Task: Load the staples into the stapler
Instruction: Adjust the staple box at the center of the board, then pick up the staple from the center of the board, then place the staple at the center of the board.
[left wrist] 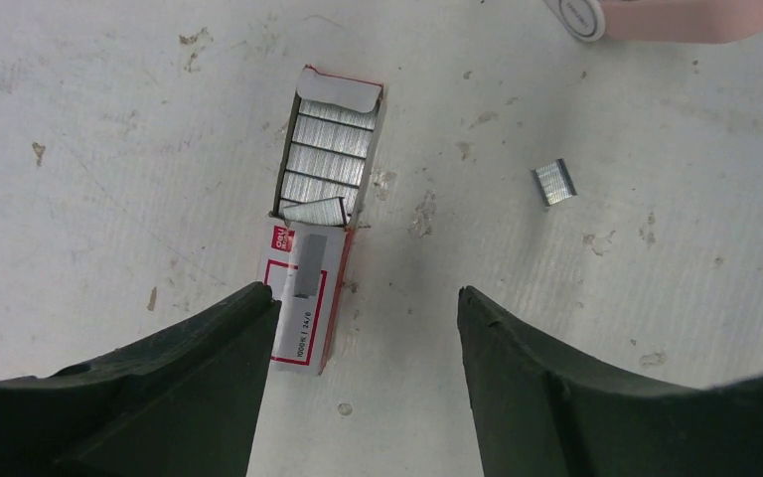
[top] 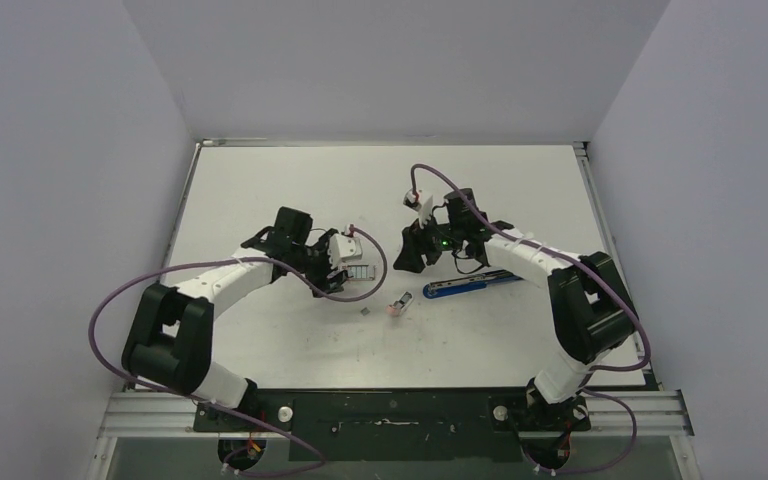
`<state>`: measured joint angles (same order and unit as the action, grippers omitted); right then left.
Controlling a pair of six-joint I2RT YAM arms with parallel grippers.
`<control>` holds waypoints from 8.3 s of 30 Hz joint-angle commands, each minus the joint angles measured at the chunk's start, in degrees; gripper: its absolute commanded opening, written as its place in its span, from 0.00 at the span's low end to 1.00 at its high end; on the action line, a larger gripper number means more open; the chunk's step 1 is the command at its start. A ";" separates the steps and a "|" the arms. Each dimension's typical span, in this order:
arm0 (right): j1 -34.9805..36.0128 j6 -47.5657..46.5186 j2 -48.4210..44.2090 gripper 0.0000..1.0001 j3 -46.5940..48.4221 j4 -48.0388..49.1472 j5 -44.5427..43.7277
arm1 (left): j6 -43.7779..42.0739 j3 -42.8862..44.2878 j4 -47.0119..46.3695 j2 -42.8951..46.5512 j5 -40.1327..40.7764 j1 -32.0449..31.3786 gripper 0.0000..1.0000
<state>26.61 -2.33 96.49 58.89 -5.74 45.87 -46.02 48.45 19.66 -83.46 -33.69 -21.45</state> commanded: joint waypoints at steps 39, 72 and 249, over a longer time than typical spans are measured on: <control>6.55 12.12 18.03 0.60 13.42 4.22 -7.70 | -17.76 16.10 12.71 -19.01 5.31 2.95 0.60; 11.49 9.05 18.50 0.11 15.57 -6.11 -23.37 | -14.34 10.57 8.63 -15.77 5.92 2.64 0.33; 1.81 -4.72 13.99 0.37 10.69 -12.95 -16.72 | 5.61 -0.36 -2.86 4.01 -9.64 17.76 0.70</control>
<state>28.16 -7.03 110.39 70.61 -20.18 28.95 -40.86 46.72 19.22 -79.85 -41.74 -4.01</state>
